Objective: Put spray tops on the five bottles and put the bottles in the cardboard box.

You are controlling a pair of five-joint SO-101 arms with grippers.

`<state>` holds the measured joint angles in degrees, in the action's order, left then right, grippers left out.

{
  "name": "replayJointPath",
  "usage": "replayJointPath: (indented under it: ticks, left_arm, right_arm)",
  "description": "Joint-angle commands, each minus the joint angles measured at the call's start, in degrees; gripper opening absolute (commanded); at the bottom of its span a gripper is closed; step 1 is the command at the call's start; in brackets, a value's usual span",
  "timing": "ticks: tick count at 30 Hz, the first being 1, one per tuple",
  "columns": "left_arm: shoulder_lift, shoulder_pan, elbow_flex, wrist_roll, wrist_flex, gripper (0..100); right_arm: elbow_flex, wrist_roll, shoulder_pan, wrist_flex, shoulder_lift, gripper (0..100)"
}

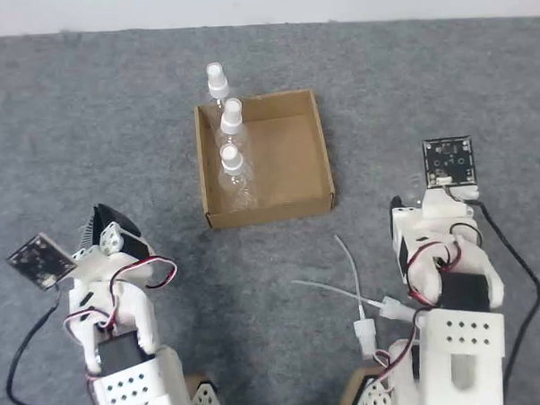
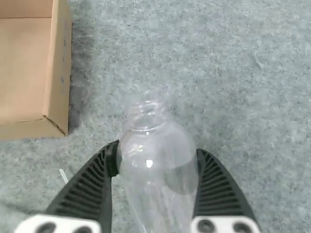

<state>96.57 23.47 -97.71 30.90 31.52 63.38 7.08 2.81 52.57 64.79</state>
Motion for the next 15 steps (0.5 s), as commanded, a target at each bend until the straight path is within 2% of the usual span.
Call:
replayJointPath:
  ticks: [1, 4, 9, 15]
  left_arm:
    - [0.97, 0.26, 1.54, -0.53, -1.32, 1]
    - [0.97, 0.35, 3.12, -1.41, -1.14, 1]
    - [0.97, -0.09, 5.23, -9.32, -1.14, 1]
    - [0.97, -0.09, 9.98, -31.65, -1.49, 1]
  right_arm:
    - [-0.88, -0.62, 1.63, -1.10, 1.98, 5.8]
    - [-0.88, -2.99, 4.53, -1.36, 2.07, 5.8]
    - [-0.88, -5.10, 7.08, -1.36, 2.33, 5.8]
    - [-0.97, -5.19, 7.25, -1.36, 2.42, 5.9]
